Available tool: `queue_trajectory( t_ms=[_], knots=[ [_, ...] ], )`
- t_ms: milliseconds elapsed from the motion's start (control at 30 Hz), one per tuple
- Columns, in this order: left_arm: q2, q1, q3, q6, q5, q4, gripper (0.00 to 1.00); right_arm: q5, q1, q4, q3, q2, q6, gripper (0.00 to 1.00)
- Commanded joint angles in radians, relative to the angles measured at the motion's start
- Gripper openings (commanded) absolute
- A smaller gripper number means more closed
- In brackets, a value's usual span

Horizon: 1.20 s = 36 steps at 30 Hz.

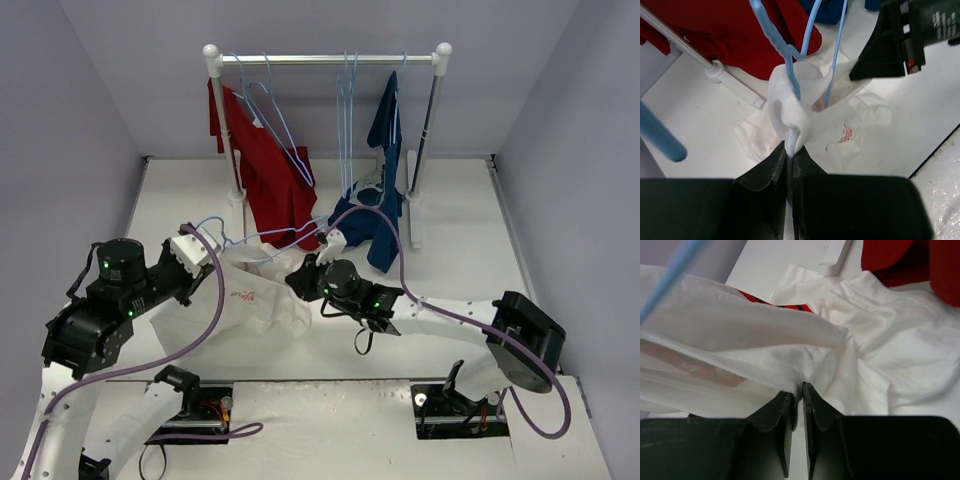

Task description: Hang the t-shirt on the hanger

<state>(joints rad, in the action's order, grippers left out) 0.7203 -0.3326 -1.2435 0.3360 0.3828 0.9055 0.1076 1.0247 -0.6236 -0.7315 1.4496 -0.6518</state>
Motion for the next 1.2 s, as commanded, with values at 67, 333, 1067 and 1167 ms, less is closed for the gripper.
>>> queue_trajectory(
  t_ms=[67,333,1067,1167],
  knots=[
    [-0.078,-0.002,0.049,0.013,-0.01,-0.068,0.0,0.072,-0.086,0.077,0.0,-0.21,0.087,0.0],
    [-0.135,-0.002,0.115,0.058,-0.029,-0.067,0.0,0.026,-0.201,0.26,-0.023,-0.34,0.156,0.0],
    [0.053,-0.013,-0.035,0.116,-0.075,0.004,0.0,0.0,-0.288,0.586,-0.334,-0.326,0.362,0.0],
    [0.081,-0.014,-0.076,0.102,-0.059,0.001,0.0,-0.024,-0.285,0.596,-0.373,-0.313,0.373,0.0]
  ],
)
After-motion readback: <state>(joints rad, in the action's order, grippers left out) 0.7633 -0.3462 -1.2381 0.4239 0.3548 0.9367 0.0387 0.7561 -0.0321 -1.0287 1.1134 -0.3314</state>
